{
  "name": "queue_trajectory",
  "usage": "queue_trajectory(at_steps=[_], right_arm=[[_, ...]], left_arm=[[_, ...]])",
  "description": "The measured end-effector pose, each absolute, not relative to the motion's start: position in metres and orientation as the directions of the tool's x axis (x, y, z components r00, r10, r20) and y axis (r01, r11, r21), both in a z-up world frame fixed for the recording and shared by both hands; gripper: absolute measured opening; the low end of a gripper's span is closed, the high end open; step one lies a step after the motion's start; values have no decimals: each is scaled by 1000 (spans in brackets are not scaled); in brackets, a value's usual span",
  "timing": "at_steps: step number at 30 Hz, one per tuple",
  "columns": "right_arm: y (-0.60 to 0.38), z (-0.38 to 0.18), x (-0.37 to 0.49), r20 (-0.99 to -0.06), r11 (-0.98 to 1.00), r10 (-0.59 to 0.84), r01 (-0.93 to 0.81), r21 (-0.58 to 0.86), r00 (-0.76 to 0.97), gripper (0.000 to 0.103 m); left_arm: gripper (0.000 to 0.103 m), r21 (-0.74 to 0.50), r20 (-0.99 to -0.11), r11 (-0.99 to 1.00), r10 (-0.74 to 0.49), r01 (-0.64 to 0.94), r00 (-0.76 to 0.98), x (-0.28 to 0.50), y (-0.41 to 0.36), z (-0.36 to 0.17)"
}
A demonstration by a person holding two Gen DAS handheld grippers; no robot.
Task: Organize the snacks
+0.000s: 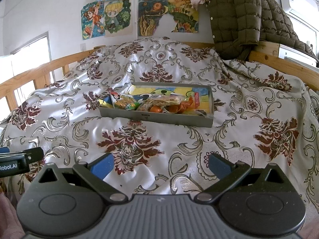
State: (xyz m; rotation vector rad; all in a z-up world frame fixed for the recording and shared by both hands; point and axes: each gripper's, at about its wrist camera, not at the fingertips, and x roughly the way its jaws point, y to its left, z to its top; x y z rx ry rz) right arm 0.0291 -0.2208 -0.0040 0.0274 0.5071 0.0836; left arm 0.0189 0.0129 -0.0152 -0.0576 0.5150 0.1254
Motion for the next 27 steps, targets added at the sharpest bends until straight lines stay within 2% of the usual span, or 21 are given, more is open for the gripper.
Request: queue_trajectory(at_steps=[10, 27], right_arm=[[-221, -4, 29, -485, 996, 86, -73, 47, 870, 103], [-221, -3, 29, -487, 996, 86, -73, 45, 869, 103]], left_arm=[[102, -4, -523, 993, 102, -122, 846, 20, 10, -15], [102, -20, -518, 992, 99, -127, 850, 18, 11, -12]])
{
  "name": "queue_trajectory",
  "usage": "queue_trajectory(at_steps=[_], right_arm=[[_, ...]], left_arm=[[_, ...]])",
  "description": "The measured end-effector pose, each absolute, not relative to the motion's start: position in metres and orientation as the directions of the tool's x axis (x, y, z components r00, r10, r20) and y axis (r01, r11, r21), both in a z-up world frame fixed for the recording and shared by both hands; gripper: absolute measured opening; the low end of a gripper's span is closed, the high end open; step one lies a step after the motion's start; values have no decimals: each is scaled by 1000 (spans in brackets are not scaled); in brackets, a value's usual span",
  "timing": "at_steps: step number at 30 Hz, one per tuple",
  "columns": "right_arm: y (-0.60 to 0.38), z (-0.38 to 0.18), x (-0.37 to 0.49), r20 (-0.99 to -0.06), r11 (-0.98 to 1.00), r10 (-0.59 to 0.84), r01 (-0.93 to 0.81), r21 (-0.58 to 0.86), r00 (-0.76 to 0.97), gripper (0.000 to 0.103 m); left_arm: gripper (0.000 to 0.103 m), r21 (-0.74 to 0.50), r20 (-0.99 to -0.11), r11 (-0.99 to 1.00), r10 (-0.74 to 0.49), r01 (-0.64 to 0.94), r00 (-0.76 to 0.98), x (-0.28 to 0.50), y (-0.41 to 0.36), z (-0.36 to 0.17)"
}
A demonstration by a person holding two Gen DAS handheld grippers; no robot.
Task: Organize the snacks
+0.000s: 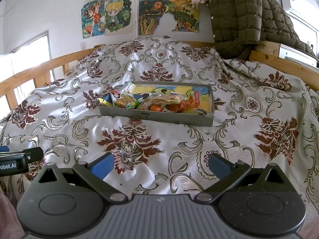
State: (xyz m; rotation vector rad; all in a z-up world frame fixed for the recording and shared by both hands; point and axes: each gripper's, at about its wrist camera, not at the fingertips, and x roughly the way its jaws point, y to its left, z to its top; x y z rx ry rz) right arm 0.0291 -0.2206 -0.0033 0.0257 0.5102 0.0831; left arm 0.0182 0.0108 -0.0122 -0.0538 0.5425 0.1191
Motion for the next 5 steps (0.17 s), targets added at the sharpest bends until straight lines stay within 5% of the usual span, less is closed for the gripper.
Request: queue_trajectory(at_steps=[5], right_arm=[[-220, -3, 29, -488, 996, 86, -73, 45, 869, 103]], left_arm=[[102, -21, -519, 992, 99, -128, 849, 18, 12, -12]])
